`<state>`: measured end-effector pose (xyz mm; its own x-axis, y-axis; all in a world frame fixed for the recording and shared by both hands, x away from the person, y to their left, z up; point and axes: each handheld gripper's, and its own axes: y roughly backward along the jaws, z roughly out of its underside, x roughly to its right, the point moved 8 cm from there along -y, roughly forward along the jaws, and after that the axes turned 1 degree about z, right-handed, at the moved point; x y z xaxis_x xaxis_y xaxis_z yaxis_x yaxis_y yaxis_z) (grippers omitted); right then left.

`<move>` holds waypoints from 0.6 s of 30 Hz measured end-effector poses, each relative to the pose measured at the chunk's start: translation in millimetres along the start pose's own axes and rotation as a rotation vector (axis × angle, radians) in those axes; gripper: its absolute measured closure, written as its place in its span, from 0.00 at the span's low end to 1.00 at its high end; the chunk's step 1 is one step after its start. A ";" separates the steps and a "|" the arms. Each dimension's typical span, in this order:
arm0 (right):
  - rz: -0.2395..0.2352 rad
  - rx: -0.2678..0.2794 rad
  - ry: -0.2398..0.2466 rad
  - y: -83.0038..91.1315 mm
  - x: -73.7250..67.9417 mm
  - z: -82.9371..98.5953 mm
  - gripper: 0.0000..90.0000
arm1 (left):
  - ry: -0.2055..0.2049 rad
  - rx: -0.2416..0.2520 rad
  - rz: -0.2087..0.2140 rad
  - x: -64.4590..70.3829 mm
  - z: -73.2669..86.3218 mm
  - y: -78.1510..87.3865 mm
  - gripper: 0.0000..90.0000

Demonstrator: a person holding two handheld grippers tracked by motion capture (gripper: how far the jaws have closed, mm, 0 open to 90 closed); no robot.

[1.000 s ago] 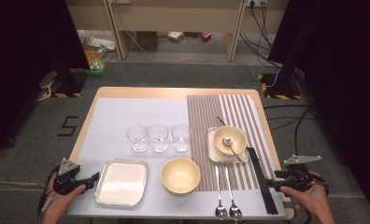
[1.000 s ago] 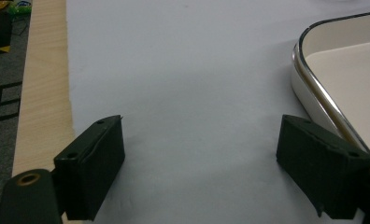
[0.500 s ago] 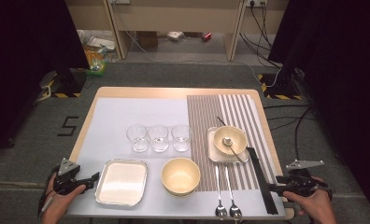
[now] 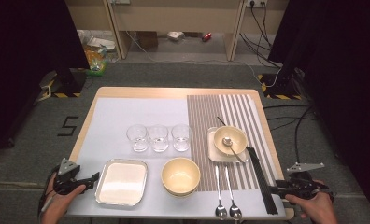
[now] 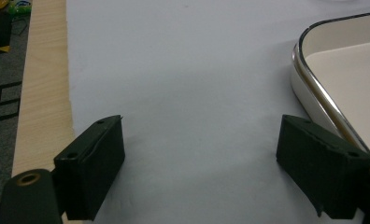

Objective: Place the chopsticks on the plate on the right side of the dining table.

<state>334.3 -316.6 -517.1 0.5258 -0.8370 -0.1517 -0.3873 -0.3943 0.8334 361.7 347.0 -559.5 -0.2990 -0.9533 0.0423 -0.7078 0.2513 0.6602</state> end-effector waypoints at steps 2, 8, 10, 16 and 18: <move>0.006 -0.001 0.010 -0.1 1.3 0.7 0.61 | 0.001 0.001 -0.001 0.0 -0.1 -0.1 0.16; -0.005 -0.018 0.014 -1.4 -1.6 2.4 0.64 | -0.001 -0.002 -0.001 -0.3 0.1 0.1 0.16; -0.012 -0.023 0.016 -2.3 -3.2 2.8 0.65 | 0.000 0.000 0.000 0.0 0.0 0.0 0.16; -0.008 -0.033 0.022 -5.0 -1.5 4.5 0.67 | -0.001 -0.001 0.000 0.0 0.0 0.0 0.16; -0.012 -0.041 0.024 -5.7 -2.2 5.3 0.67 | -0.001 -0.001 0.000 0.0 0.1 0.0 0.16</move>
<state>331.3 -314.5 -524.3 0.5487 -0.8226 -0.1494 -0.3497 -0.3881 0.8527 361.6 347.0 -559.5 -0.2994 -0.9532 0.0415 -0.7073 0.2509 0.6608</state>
